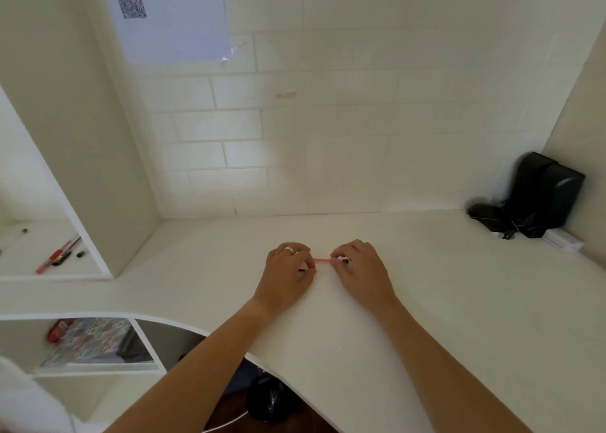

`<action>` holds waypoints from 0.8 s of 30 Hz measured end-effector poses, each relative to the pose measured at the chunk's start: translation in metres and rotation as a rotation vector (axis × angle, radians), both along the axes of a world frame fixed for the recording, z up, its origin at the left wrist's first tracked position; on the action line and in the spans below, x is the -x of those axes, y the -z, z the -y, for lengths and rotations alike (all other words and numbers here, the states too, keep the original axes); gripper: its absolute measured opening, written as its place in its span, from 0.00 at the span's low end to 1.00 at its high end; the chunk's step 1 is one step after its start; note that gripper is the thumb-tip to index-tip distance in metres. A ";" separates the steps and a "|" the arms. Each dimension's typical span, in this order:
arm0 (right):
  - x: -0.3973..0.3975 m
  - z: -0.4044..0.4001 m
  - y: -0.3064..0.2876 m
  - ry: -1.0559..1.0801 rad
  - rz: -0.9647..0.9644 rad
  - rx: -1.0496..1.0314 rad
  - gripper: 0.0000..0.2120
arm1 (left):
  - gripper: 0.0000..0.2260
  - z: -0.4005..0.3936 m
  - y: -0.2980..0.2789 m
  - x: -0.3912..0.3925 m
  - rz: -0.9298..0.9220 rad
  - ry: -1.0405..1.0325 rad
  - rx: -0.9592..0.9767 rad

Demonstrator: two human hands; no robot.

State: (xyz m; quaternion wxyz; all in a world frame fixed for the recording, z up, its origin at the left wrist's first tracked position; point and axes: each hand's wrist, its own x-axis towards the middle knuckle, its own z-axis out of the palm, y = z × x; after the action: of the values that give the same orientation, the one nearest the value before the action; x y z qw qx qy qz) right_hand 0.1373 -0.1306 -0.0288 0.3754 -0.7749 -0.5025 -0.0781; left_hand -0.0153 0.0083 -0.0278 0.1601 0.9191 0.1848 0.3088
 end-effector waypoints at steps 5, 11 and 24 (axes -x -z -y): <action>0.001 -0.001 0.002 -0.089 0.093 0.044 0.01 | 0.05 -0.001 -0.002 -0.003 -0.031 0.040 0.062; -0.001 -0.003 0.002 -0.064 0.112 0.046 0.03 | 0.05 -0.001 -0.001 -0.004 -0.016 0.053 0.081; 0.010 0.004 -0.005 -0.016 0.139 0.074 0.02 | 0.06 0.012 -0.010 0.007 -0.037 0.055 0.042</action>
State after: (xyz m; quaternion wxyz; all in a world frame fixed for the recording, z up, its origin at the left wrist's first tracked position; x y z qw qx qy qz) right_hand 0.1269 -0.1348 -0.0238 0.3113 -0.7770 -0.5360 -0.1098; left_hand -0.0219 -0.0032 -0.0175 0.1842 0.9258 0.1690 0.2835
